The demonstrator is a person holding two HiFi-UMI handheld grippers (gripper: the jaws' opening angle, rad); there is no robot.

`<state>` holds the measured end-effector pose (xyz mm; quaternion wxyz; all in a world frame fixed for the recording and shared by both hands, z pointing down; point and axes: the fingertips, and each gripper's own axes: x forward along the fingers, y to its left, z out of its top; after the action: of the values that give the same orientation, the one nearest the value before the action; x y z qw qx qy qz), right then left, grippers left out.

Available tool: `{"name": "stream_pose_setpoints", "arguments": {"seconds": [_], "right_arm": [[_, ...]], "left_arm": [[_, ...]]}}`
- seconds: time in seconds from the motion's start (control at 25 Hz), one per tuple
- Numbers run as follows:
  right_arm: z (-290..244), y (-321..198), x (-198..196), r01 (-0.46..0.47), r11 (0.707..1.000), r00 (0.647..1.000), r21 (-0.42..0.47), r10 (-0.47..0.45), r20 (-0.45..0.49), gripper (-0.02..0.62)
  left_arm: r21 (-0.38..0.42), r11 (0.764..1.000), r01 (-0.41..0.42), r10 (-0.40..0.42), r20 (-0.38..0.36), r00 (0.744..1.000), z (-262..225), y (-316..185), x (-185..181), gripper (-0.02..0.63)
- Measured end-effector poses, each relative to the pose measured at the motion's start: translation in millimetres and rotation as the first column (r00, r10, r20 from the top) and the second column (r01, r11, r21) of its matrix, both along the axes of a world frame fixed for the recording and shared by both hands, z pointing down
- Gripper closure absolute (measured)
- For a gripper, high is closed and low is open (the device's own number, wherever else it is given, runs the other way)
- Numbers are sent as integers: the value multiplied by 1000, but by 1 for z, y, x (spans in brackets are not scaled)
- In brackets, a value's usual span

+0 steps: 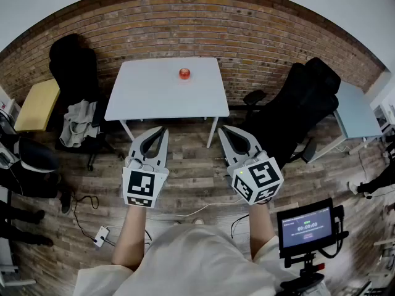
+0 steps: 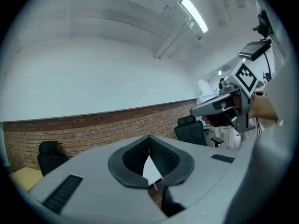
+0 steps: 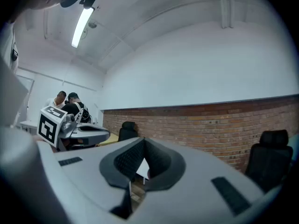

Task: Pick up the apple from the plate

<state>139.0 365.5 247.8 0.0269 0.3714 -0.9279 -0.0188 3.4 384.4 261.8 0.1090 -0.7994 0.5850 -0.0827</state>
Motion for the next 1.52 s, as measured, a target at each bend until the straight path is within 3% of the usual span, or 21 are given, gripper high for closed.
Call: {"name": "stream_pose_setpoints", "arguments": {"seconds": [0.12,0.36,0.6,0.84,1.36,1.52], "right_arm": [[3,1,3,6,1000,1000,1,-6,0,594],[10,11,0,107,994,994,-16,-107,18,592],[2,-18,21,110,994,994,-23,-110,7,592],[14,-16,31,151,988,988,-36,-152,-13,592],[28,-15,44,163,984,986,-67,-161,34,592],[31,-40,37,172,981,985,-88,-169,41,592]], "left_arm": [[-4,1000,-4,4,3,1000,4,0,4,600],[-10,1000,-7,7,-2,1000,11,3,8,600],[-32,999,12,-12,-4,1000,8,-25,26,600],[-41,999,30,-30,-8,1000,21,-21,39,600],[-51,997,62,-63,-19,998,37,-9,46,600],[-63,996,66,-68,-25,997,38,-33,39,600]]}}
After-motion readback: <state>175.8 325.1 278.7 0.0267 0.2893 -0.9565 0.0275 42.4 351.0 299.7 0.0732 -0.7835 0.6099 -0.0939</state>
